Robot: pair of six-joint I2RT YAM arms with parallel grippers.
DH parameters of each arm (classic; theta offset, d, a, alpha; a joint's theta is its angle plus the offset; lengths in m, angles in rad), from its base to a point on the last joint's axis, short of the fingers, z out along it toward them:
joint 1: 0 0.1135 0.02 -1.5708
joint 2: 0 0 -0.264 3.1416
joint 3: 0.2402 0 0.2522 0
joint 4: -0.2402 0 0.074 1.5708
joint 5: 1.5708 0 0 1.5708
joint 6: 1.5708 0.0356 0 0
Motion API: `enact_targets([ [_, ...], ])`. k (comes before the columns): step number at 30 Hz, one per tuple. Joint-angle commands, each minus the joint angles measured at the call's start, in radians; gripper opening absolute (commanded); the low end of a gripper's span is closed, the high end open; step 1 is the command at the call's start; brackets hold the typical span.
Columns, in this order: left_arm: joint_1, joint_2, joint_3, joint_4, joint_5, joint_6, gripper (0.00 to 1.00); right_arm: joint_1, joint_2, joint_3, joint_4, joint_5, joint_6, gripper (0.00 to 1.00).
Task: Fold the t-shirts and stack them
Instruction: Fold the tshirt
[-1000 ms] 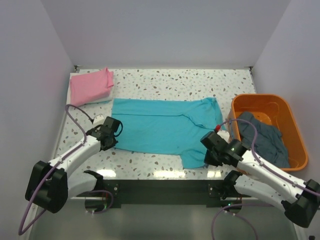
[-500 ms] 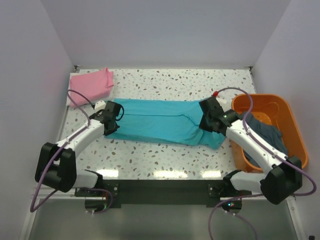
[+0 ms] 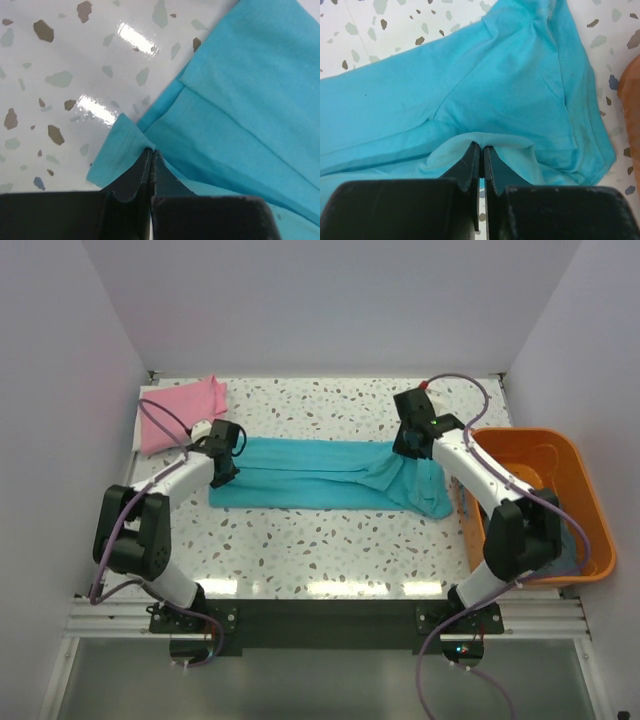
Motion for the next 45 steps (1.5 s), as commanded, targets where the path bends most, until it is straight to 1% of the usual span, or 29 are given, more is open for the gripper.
enact_targets([
  [1, 0.017, 0.072, 0.096, 0.059, -0.019, 0.024, 0.0, -0.022, 0.107, 0.126, 0.019, 0.003, -0.052, 0.0],
  [2, 0.019, 0.109, 0.114, 0.053, -0.046, 0.025, 0.01, -0.024, 0.134, 0.148, 0.017, 0.003, -0.072, 0.0],
  [3, 0.032, 0.125, 0.131, 0.04, -0.063, 0.022, 0.07, -0.028, 0.16, 0.171, 0.014, 0.005, -0.08, 0.0],
  [4, 0.038, 0.14, 0.157, 0.04, -0.071, 0.019, 0.19, -0.036, 0.219, 0.216, 0.008, 0.008, -0.084, 0.0],
  [5, 0.048, 0.154, 0.172, 0.042, -0.06, 0.022, 0.54, -0.04, 0.247, 0.24, 0.008, 0.006, -0.101, 0.0],
  [7, 0.058, 0.188, 0.203, 0.032, -0.051, 0.033, 0.65, -0.054, 0.31, 0.31, 0.026, -0.004, -0.139, 0.0],
  [8, 0.058, 0.192, 0.208, 0.037, -0.034, 0.037, 0.84, -0.059, 0.382, 0.342, 0.029, -0.018, -0.194, 0.02],
  [9, 0.058, 0.189, 0.212, 0.04, -0.025, 0.045, 0.95, -0.065, 0.419, 0.39, -0.004, -0.026, -0.207, 0.08],
  [10, 0.058, 0.186, 0.212, 0.045, -0.017, 0.06, 1.0, -0.067, 0.459, 0.5, -0.044, -0.032, -0.228, 0.24],
  [11, 0.057, 0.168, 0.211, 0.042, -0.016, 0.062, 1.0, -0.067, 0.528, 0.551, -0.122, -0.031, -0.251, 0.37],
  [12, 0.058, 0.157, 0.211, 0.039, -0.014, 0.063, 1.0, -0.067, 0.55, 0.618, -0.154, -0.028, -0.251, 0.52],
  [13, 0.057, 0.142, 0.203, 0.037, -0.014, 0.071, 1.0, -0.067, 0.56, 0.631, -0.178, -0.034, -0.258, 0.58],
  [15, 0.057, 0.094, 0.191, 0.045, -0.002, 0.079, 1.0, -0.067, 0.519, 0.602, -0.152, -0.061, -0.255, 0.63],
  [16, 0.057, 0.079, 0.183, 0.042, 0.001, 0.085, 1.0, -0.067, 0.493, 0.532, -0.127, -0.082, -0.252, 0.86],
  [17, 0.057, 0.05, 0.18, 0.034, 0.006, 0.085, 1.0, -0.067, 0.466, 0.493, -0.08, -0.104, -0.242, 0.88],
  [18, 0.055, 0.034, 0.174, 0.034, 0.018, 0.09, 1.0, -0.067, 0.4, 0.454, -0.057, -0.125, -0.232, 0.9],
  [19, 0.054, 0.021, 0.162, 0.036, 0.032, 0.102, 1.0, -0.067, 0.369, 0.368, -0.01, -0.185, -0.213, 0.99],
  [20, 0.052, -0.004, 0.153, 0.045, 0.055, 0.105, 1.0, -0.067, 0.334, 0.322, 0.014, -0.216, -0.201, 0.99],
  [21, 0.045, -0.018, 0.142, 0.051, 0.066, 0.106, 1.0, -0.067, 0.277, 0.229, 0.037, -0.253, -0.19, 0.99],
  [23, 0.036, -0.048, 0.107, 0.072, 0.102, 0.114, 1.0, -0.067, 0.232, 0.148, 0.101, -0.326, -0.137, 0.99],
  [27, 0.014, -0.088, 0.027, 0.101, 0.164, 0.113, 1.0, -0.063, 0.2, 0.009, 0.164, -0.446, -0.089, 0.99],
  [29, 0.014, -0.12, -0.027, 0.118, 0.187, 0.108, 1.0, -0.063, 0.2, -0.021, 0.215, -0.483, -0.069, 0.99],
  [31, 0.014, -0.145, -0.071, 0.134, 0.193, 0.108, 1.0, -0.059, 0.214, -0.027, 0.224, -0.503, -0.055, 0.99],
  [33, 0.014, -0.171, -0.084, 0.128, 0.17, 0.11, 1.0, -0.054, 0.243, -0.025, 0.227, -0.515, -0.046, 0.99],
  [37, 0.014, -0.197, -0.09, 0.114, 0.141, 0.105, 1.0, -0.031, 0.269, -0.029, 0.304, -0.551, -0.023, 0.99],
  [41, 0.014, -0.196, -0.094, 0.121, 0.148, 0.105, 1.0, -0.01, 0.306, 0.025, 0.305, -0.554, -0.011, 0.98],
  [44, 0.014, -0.19, -0.097, 0.12, 0.144, 0.1, 1.0, 0.007, 0.338, 0.06, 0.345, -0.577, 0.018, 0.99],
  [45, 0.014, -0.188, -0.097, 0.12, 0.145, 0.097, 1.0, 0.012, 0.365, 0.097, 0.35, -0.574, 0.026, 0.99],
])
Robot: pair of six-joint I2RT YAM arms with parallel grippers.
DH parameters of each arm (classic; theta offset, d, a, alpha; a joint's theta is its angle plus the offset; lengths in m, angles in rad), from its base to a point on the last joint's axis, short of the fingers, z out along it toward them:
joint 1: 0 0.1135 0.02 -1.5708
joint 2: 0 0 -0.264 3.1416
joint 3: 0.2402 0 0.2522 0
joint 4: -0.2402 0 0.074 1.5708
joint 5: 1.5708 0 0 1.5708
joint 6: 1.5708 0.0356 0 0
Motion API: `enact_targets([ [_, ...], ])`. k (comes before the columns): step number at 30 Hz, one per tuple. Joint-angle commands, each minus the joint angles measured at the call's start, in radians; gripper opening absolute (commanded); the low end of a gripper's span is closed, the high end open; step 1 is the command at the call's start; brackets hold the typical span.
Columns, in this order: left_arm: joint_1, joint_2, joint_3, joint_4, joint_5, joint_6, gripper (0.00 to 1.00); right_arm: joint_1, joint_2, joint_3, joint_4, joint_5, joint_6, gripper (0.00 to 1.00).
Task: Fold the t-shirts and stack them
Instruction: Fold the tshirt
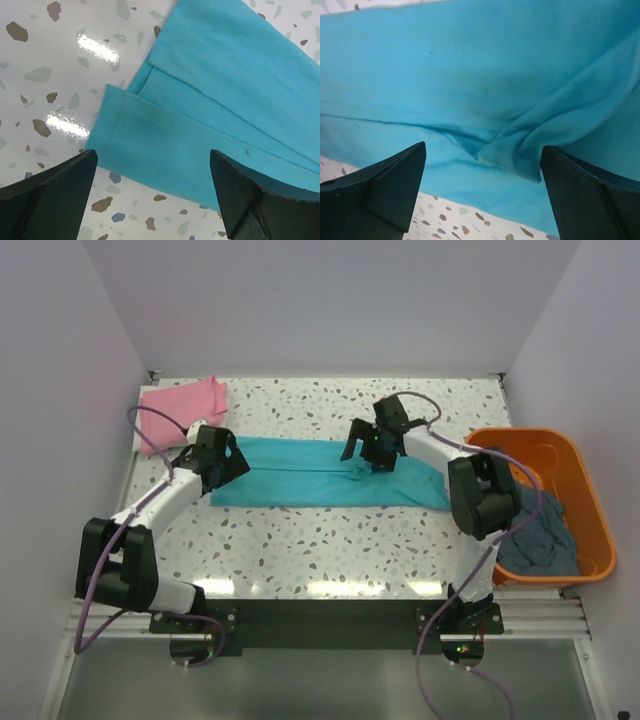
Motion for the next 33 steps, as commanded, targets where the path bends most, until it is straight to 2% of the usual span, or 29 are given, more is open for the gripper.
enact_targets([
  [1, 0.0, -0.01, -0.005, 0.038, -0.012, 0.013, 1.0, 0.025, 0.047, 0.108, 0.065, -0.009, 0.062, 0.99],
  [9, 0.0, -0.007, 0.002, 0.036, 0.004, 0.018, 1.0, 0.05, 0.176, 0.379, -0.079, 0.174, 0.109, 0.99],
  [13, 0.0, 0.019, 0.018, 0.065, 0.042, 0.042, 1.0, 0.052, 0.153, 0.392, -0.113, 0.208, 0.063, 0.99],
  [17, -0.012, 0.066, 0.053, 0.12, 0.124, 0.074, 1.0, 0.052, 0.009, 0.299, -0.156, 0.28, 0.027, 0.99],
  [21, -0.055, 0.138, 0.106, 0.185, 0.2, 0.1, 1.0, 0.05, -0.126, 0.078, -0.192, 0.389, 0.021, 0.99],
  [24, -0.066, 0.229, 0.132, 0.225, 0.272, 0.103, 1.0, 0.05, -0.191, -0.051, -0.202, 0.403, 0.023, 0.99],
  [28, -0.074, 0.354, 0.171, 0.194, 0.28, 0.105, 1.0, 0.044, -0.174, -0.111, -0.179, 0.421, -0.002, 0.99],
  [33, -0.091, 0.358, 0.081, 0.188, 0.266, 0.077, 1.0, 0.035, -0.061, -0.039, -0.179, 0.458, 0.001, 0.99],
])
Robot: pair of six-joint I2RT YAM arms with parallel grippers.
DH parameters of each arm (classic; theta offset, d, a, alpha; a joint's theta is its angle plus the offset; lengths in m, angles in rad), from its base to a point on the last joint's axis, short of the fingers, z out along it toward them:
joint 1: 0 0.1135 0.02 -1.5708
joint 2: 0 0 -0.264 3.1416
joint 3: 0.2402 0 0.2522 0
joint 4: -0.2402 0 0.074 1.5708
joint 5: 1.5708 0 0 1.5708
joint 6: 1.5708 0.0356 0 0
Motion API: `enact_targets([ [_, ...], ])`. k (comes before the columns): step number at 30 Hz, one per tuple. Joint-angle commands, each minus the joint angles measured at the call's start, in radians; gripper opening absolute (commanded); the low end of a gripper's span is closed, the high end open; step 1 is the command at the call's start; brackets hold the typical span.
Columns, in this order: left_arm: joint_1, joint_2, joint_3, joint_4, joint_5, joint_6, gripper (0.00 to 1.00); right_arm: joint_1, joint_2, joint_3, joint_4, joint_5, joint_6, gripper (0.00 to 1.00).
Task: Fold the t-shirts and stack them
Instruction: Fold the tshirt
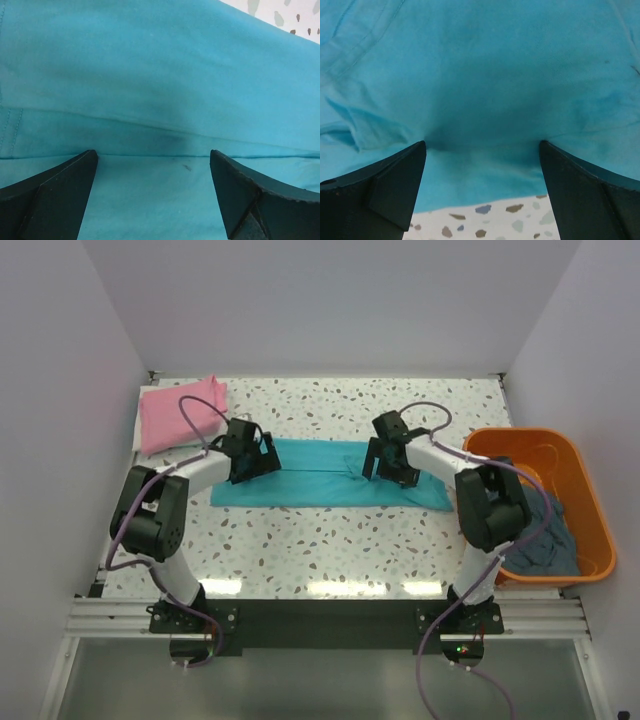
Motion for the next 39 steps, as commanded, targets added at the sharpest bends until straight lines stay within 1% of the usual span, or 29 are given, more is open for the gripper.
enact_targets([
  [1, -0.012, -0.003, -0.079, -0.017, 0.043, -0.007, 1.0, -0.016, 0.101, 0.073, 0.019, 0.046, -0.019, 0.99],
  [4, -0.04, -0.049, -0.171, -0.042, 0.08, -0.028, 1.0, -0.021, 0.189, 0.18, 0.038, 0.003, -0.068, 0.99],
  [5, -0.072, -0.066, -0.2, -0.05, 0.089, -0.04, 1.0, -0.021, 0.258, 0.213, 0.047, -0.018, -0.084, 0.99],
  [6, -0.092, -0.084, -0.259, -0.056, 0.086, -0.08, 1.0, -0.021, 0.289, 0.286, 0.058, -0.09, -0.128, 0.99],
  [7, -0.135, -0.124, -0.29, -0.066, 0.095, -0.108, 1.0, -0.019, 0.327, 0.322, 0.085, -0.128, -0.148, 0.99],
  [8, -0.158, -0.147, -0.353, -0.066, 0.114, -0.131, 1.0, -0.021, 0.393, 0.409, 0.091, -0.171, -0.171, 0.99],
  [9, -0.184, -0.171, -0.379, -0.068, 0.132, -0.192, 1.0, -0.021, 0.433, 0.458, 0.095, -0.207, -0.2, 0.99],
  [10, -0.21, -0.22, -0.401, -0.071, 0.204, -0.223, 1.0, -0.021, 0.468, 0.509, 0.095, -0.263, -0.248, 0.99],
  [11, -0.271, -0.249, -0.424, -0.062, 0.233, -0.253, 1.0, -0.021, 0.505, 0.564, 0.09, -0.306, -0.284, 0.99],
  [12, -0.313, -0.277, -0.454, -0.056, 0.235, -0.337, 1.0, -0.019, 0.578, 0.677, 0.088, -0.351, -0.33, 0.99],
  [13, -0.356, -0.323, -0.467, -0.047, 0.208, -0.379, 1.0, -0.018, 0.609, 0.723, 0.101, -0.407, -0.395, 0.99],
  [14, -0.429, -0.336, -0.481, -0.037, 0.198, -0.411, 1.0, -0.016, 0.644, 0.772, 0.099, -0.441, -0.427, 0.99],
  [15, -0.457, -0.343, -0.484, -0.033, 0.188, -0.471, 1.0, -0.012, 0.696, 0.852, 0.102, -0.484, -0.465, 0.99],
  [16, -0.495, -0.34, -0.485, -0.013, 0.183, -0.493, 1.0, -0.008, 0.724, 0.882, 0.125, -0.547, -0.504, 0.99],
  [19, -0.557, -0.296, -0.465, 0.051, 0.157, -0.548, 1.0, -0.01, 0.81, 0.987, 0.156, -0.671, -0.53, 0.99],
  [20, -0.596, -0.275, -0.42, 0.052, 0.142, -0.551, 1.0, -0.008, 0.824, 1.003, 0.176, -0.786, -0.536, 0.99],
  [21, -0.615, -0.25, -0.389, 0.043, 0.128, -0.548, 1.0, -0.008, 0.83, 1.011, 0.205, -0.819, -0.538, 0.99],
  [22, -0.644, -0.201, -0.355, 0.014, 0.109, -0.537, 1.0, -0.007, 0.837, 1.011, 0.258, -0.842, -0.535, 0.99],
  [23, -0.657, -0.179, -0.287, -0.011, 0.102, -0.531, 1.0, -0.007, 0.834, 1.009, 0.283, -0.851, -0.535, 0.99],
  [25, -0.695, -0.147, -0.231, -0.052, 0.079, -0.51, 1.0, -0.005, 0.821, 1.011, 0.34, -0.839, -0.512, 0.99],
  [27, -0.719, -0.148, -0.171, -0.068, 0.06, -0.491, 1.0, -0.004, 0.809, 1.04, 0.345, -0.804, -0.489, 0.99],
  [29, -0.741, -0.17, -0.125, -0.109, 0.013, -0.476, 1.0, 0.002, 0.777, 1.087, 0.308, -0.787, -0.5, 0.99],
  [30, -0.744, -0.193, -0.113, -0.14, -0.001, -0.47, 1.0, 0.005, 0.762, 1.106, 0.256, -0.744, -0.51, 0.99],
  [32, -0.747, -0.22, -0.08, -0.166, -0.036, -0.45, 1.0, 0.018, 0.694, 1.129, 0.217, -0.719, -0.521, 0.99],
  [34, -0.747, -0.271, -0.065, -0.192, -0.059, -0.435, 1.0, 0.025, 0.631, 1.106, 0.202, -0.661, -0.497, 0.99],
  [35, -0.747, -0.291, -0.051, -0.204, -0.067, -0.413, 1.0, 0.034, 0.551, 1.063, 0.203, -0.652, -0.492, 0.99],
  [37, -0.749, -0.354, -0.037, -0.272, -0.127, -0.401, 1.0, 0.042, 0.467, 1.014, 0.196, -0.574, -0.461, 0.99],
  [38, -0.747, -0.375, -0.033, -0.302, -0.15, -0.398, 1.0, 0.048, 0.426, 0.955, 0.185, -0.552, -0.458, 0.99],
  [39, -0.747, -0.421, -0.036, -0.368, -0.176, -0.398, 1.0, 0.048, 0.336, 0.914, 0.153, -0.522, -0.431, 0.99],
])
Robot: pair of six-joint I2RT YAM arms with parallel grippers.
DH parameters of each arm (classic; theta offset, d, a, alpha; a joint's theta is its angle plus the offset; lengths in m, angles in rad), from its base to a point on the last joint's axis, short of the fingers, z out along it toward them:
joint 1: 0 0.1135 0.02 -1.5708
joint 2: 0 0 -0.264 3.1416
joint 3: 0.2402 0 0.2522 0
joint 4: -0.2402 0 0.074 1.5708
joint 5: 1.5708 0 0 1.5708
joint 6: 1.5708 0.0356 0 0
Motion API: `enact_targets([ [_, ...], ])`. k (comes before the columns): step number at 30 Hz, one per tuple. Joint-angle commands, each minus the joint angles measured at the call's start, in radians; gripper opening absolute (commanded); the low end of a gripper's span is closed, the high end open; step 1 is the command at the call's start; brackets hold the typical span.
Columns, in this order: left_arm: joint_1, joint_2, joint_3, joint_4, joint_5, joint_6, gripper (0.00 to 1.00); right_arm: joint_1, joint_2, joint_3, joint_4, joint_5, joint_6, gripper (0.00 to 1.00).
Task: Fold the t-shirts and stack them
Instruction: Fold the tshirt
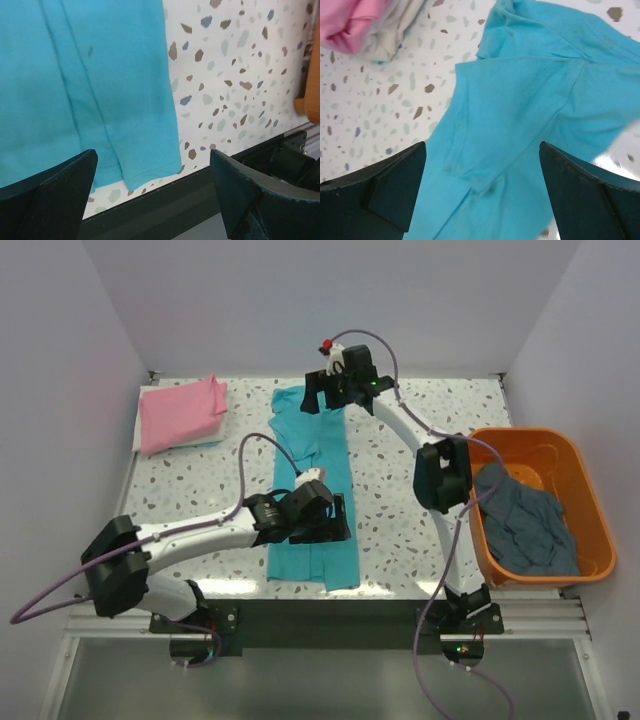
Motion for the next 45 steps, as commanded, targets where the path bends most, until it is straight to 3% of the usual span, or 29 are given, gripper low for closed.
enact_targets([
  [1, 0.0, -0.134, 0.039, -0.183, -0.174, 0.031, 1.0, 0.018, -0.316, -0.096, -0.058, 0.173, 0.072, 0.99],
  [4, 0.019, -0.229, -0.054, -0.361, -0.308, -0.038, 1.0, 0.018, -0.544, -0.369, -0.105, 0.302, 0.156, 0.99],
  [6, 0.055, -0.306, -0.114, -0.426, -0.321, -0.069, 1.0, 0.019, -0.677, -0.641, -0.089, 0.363, 0.251, 0.99],
  [7, 0.104, -0.335, -0.184, -0.423, -0.297, -0.061, 1.0, 0.025, -0.803, -0.828, -0.07, 0.384, 0.282, 0.99],
  [10, 0.178, -0.427, -0.321, -0.353, -0.211, -0.02, 1.0, 0.088, -0.983, -1.039, -0.111, 0.467, 0.362, 0.98],
  [13, 0.18, -0.469, -0.39, -0.29, -0.15, -0.007, 0.99, 0.18, -1.11, -1.228, -0.187, 0.516, 0.43, 0.95],
  [17, 0.181, -0.475, -0.464, -0.212, -0.081, -0.009, 0.82, 0.289, -1.238, -1.429, -0.239, 0.435, 0.488, 0.87],
  [20, 0.181, -0.455, -0.499, -0.143, -0.044, -0.009, 0.69, 0.361, -1.282, -1.489, -0.266, 0.369, 0.51, 0.82],
  [24, 0.18, -0.4, -0.516, -0.069, -0.021, -0.004, 0.6, 0.496, -1.287, -1.494, -0.26, 0.38, 0.513, 0.81],
  [28, 0.181, -0.352, -0.516, -0.043, -0.002, 0.0, 0.32, 0.616, -1.214, -1.417, -0.228, 0.449, 0.483, 0.81],
  [30, 0.181, -0.34, -0.516, -0.055, 0.004, 0.002, 0.24, 0.694, -1.175, -1.383, -0.19, 0.478, 0.483, 0.8],
  [31, 0.181, -0.338, -0.519, -0.066, -0.004, 0.0, 0.15, 0.726, -1.123, -1.367, -0.178, 0.49, 0.483, 0.77],
  [34, 0.181, -0.358, -0.533, -0.093, -0.01, -0.013, 0.04, 0.852, -1.004, -1.287, -0.151, 0.554, 0.483, 0.68],
  [39, 0.181, -0.394, -0.567, -0.095, 0.008, -0.027, 0.05, 0.935, -0.862, -1.233, -0.124, 0.584, 0.526, 0.55],
  [45, 0.18, -0.384, -0.584, -0.063, 0.028, -0.029, 0.05, 0.964, -0.776, -1.207, -0.17, 0.683, 0.556, 0.46],
])
